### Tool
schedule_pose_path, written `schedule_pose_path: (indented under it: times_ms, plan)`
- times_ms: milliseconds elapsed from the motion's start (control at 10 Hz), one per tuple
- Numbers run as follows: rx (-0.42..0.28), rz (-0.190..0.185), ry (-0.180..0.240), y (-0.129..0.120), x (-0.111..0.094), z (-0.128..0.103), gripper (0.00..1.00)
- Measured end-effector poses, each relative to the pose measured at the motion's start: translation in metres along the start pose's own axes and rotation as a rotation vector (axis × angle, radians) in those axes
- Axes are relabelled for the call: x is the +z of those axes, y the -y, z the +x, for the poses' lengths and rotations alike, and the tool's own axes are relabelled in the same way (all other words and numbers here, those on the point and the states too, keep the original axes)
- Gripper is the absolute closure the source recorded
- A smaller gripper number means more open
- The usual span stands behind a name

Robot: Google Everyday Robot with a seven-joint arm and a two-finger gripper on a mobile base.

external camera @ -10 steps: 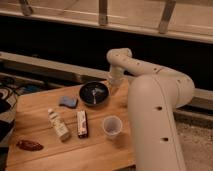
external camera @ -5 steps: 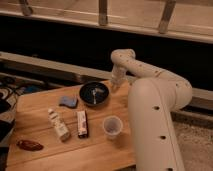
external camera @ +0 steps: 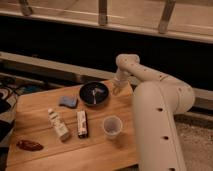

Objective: Push the ceramic bowl across the table

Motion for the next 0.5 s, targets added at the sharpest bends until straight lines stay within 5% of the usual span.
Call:
schedule_pose_path:
  times_ms: [400,500]
  plan:
    - [-0.012,-0.079,-0.036,-0.008,0.022,0.004,1.0]
    - [-0.029,-0.062,-0.043,-0.013,0.019,0.006,1.0]
